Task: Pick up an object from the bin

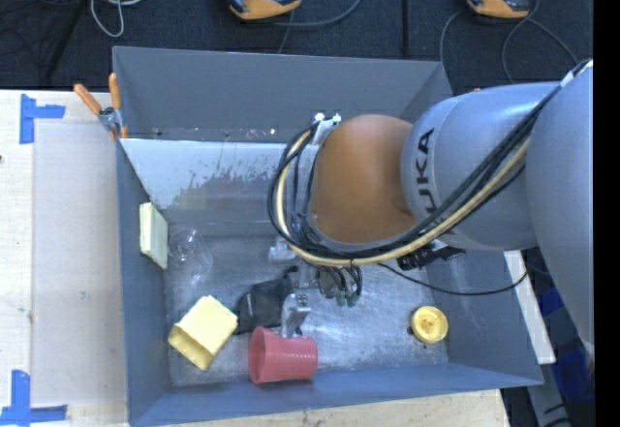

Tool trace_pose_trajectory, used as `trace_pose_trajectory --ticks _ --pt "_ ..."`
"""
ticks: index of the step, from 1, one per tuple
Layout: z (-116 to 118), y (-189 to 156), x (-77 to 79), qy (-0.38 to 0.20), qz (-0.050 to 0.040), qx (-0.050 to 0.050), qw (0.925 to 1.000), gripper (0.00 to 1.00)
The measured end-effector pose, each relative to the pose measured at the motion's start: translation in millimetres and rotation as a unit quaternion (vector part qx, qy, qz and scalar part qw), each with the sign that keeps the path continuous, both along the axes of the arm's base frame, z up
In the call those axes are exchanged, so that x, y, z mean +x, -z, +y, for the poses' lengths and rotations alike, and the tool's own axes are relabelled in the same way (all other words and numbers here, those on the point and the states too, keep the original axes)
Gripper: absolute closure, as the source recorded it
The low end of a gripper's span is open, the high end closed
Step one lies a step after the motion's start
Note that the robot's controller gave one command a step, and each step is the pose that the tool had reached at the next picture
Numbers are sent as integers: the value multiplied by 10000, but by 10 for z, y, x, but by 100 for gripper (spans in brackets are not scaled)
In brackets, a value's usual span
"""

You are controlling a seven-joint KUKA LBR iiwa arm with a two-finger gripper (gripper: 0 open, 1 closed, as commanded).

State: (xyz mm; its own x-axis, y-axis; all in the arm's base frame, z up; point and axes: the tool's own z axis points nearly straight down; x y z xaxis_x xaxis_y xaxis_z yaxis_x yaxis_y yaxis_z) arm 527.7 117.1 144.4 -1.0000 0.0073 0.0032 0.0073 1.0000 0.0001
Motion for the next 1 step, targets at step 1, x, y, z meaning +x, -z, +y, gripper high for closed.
trace_pose_trajectory --ticks 1 --pt "0 0 0 2 0 0 10000 0"
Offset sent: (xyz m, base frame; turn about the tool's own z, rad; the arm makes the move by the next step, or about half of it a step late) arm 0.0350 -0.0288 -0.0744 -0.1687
